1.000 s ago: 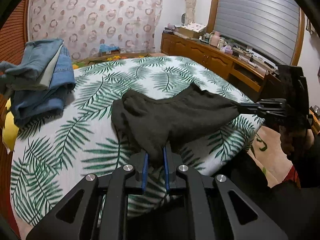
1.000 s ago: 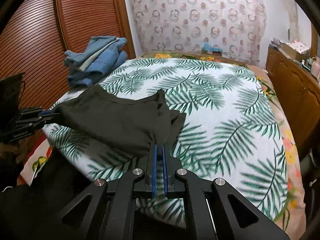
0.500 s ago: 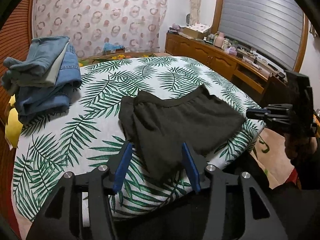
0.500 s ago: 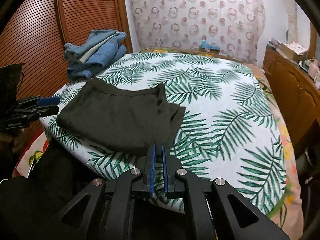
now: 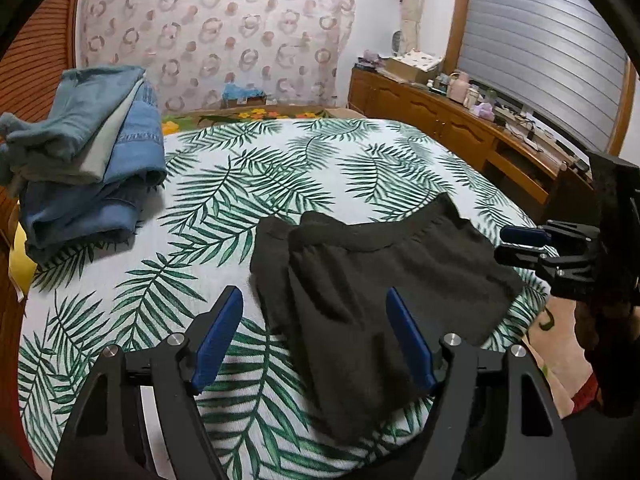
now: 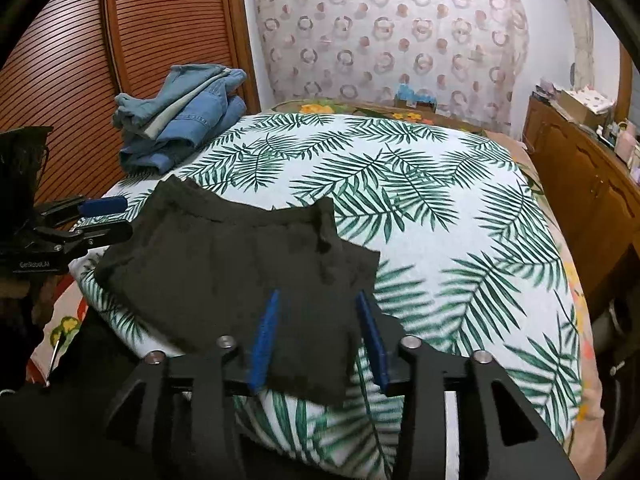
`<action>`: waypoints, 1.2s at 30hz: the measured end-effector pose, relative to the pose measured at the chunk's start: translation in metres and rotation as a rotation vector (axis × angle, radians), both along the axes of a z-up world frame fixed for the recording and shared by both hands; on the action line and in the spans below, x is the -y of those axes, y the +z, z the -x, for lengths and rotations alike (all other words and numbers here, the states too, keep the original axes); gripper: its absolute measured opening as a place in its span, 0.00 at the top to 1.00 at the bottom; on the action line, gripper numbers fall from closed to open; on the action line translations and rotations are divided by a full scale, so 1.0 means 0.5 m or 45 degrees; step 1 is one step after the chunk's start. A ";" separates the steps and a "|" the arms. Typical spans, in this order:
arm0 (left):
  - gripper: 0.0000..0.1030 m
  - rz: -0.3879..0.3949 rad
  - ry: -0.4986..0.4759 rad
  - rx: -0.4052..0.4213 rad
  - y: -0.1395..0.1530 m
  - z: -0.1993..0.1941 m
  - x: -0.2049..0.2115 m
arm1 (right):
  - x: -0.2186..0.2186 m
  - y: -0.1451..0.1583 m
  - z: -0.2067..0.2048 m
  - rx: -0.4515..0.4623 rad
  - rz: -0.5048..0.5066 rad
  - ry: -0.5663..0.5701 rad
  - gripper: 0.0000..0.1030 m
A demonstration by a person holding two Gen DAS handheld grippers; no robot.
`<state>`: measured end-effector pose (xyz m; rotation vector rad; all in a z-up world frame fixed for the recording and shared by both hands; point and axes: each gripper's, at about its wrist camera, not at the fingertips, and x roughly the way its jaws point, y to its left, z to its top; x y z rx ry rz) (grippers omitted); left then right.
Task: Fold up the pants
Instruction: 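Open the right tool while the left tool closes on the pants' waistband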
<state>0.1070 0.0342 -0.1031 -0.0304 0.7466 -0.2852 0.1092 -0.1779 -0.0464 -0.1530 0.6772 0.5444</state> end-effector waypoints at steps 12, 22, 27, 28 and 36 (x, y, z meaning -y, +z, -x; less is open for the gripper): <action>0.27 -0.004 0.018 -0.063 -0.022 -0.048 -0.003 | -0.019 -0.028 -0.073 -0.055 0.026 -0.080 0.54; 0.27 0.005 0.024 -0.109 -0.046 -0.089 -0.004 | -0.037 -0.041 -0.075 -0.028 0.015 -0.120 0.53; 0.27 0.027 0.016 -0.112 -0.051 -0.099 -0.008 | -0.022 -0.048 -0.069 -0.024 -0.035 -0.128 0.52; 0.27 0.027 0.015 -0.114 -0.050 -0.100 -0.009 | -0.025 -0.050 -0.067 -0.015 -0.024 -0.129 0.52; 0.44 0.009 -0.020 -0.099 -0.050 -0.098 0.004 | -0.029 -0.048 -0.064 -0.006 0.013 -0.123 0.53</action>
